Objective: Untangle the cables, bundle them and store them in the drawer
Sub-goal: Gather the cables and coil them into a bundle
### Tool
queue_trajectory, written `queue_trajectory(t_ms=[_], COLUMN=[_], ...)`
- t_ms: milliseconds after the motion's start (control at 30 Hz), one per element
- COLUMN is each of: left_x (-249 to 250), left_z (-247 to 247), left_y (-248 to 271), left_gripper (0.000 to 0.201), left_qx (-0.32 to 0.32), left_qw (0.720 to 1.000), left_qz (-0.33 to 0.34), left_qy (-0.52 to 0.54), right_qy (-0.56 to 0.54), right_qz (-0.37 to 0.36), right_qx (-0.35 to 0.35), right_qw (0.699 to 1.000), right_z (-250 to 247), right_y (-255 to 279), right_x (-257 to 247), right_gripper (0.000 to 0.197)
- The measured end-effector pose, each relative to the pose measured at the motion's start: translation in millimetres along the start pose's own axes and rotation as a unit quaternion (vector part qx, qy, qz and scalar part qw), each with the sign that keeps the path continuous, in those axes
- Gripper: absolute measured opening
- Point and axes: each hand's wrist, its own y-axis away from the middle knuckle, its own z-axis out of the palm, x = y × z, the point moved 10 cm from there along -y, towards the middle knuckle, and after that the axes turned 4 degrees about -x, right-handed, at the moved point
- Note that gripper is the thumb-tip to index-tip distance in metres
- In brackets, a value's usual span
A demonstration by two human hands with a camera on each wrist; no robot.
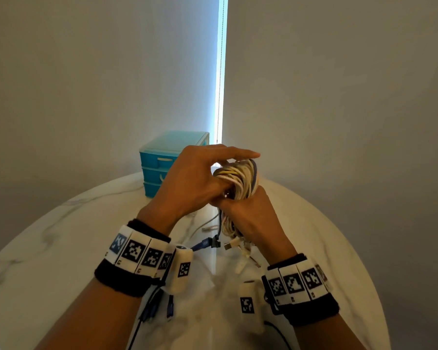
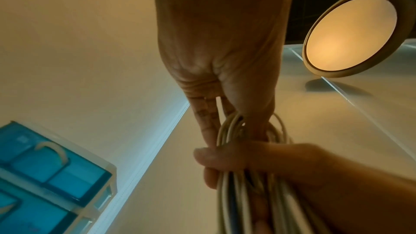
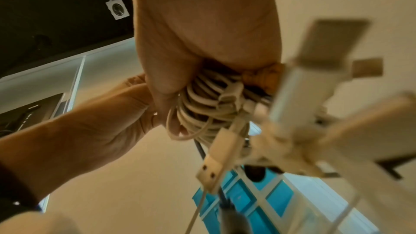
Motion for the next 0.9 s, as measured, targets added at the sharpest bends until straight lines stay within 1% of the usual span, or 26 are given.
queue_trajectory(t_ms=[67, 100, 167, 267, 300, 367, 433, 467, 500, 567, 633, 700, 767, 833, 867, 900], left_x=[2, 1, 2, 12, 16, 22, 23, 24, 24, 28, 32, 41, 52, 58, 58, 53], left_z=[-3, -4, -6, -17, -22, -30, -34, -34, -33, -31, -32, -34, -33, -25, -21, -17], left_y=[2, 3, 4, 8, 10, 15, 18, 20, 21, 22, 22, 23, 25, 22, 19, 14], left_gripper=[0.055, 0.054, 0.045, 0.029, 0.025, 0.022, 0.025, 0.028, 0.029, 0.025, 0.022, 0.025, 0.021, 0.013, 0.016, 0.023], left_qx=[-0.004, -0.005, 0.006, 0.061, 0.08, 0.11, 0.116, 0.114, 0.111, 0.108, 0.117, 0.135, 0.145, 0.136, 0.126, 0.108], left_qw=[0.999, 0.999, 0.997, 0.985, 0.978, 0.964, 0.956, 0.953, 0.95, 0.945, 0.941, 0.932, 0.921, 0.916, 0.92, 0.933], left_qz=[0.027, 0.032, 0.045, 0.087, 0.109, 0.147, 0.166, 0.172, 0.178, 0.185, 0.191, 0.205, 0.226, 0.227, 0.209, 0.179], left_qy=[-0.023, -0.034, -0.065, -0.135, -0.157, -0.192, -0.212, -0.221, -0.231, -0.245, -0.254, -0.267, -0.282, -0.302, -0.305, -0.293], right_qy=[0.014, 0.014, 0.02, 0.043, 0.052, 0.048, 0.043, 0.055, 0.067, 0.073, 0.098, 0.118, 0.085, 0.015, -0.017, -0.036], right_qz=[-0.006, -0.01, -0.008, -0.003, 0.002, 0.023, 0.044, 0.057, 0.067, 0.074, 0.11, 0.139, 0.13, 0.098, 0.088, 0.086], right_qx=[-0.034, -0.048, -0.07, -0.054, -0.054, -0.099, -0.15, -0.159, -0.161, -0.162, -0.152, -0.143, -0.154, -0.145, -0.128, -0.104], right_qw=[0.999, 0.999, 0.997, 0.998, 0.997, 0.994, 0.987, 0.984, 0.982, 0.981, 0.977, 0.973, 0.976, 0.984, 0.988, 0.99], right_z=[10, 14, 22, 25, 26, 34, 40, 39, 39, 41, 39, 35, 37, 37, 34, 32], right_y=[2, 3, 4, 4, 5, 8, 14, 16, 18, 19, 17, 17, 16, 17, 17, 16], right_x=[-3, -4, -5, -9, -12, -17, -20, -20, -19, -21, -15, -14, -13, -17, -15, -12], right_gripper=[0.042, 0.043, 0.04, 0.014, 0.012, 0.011, 0.01, 0.01, 0.011, 0.017, 0.021, 0.024, 0.023, 0.014, 0.014, 0.015])
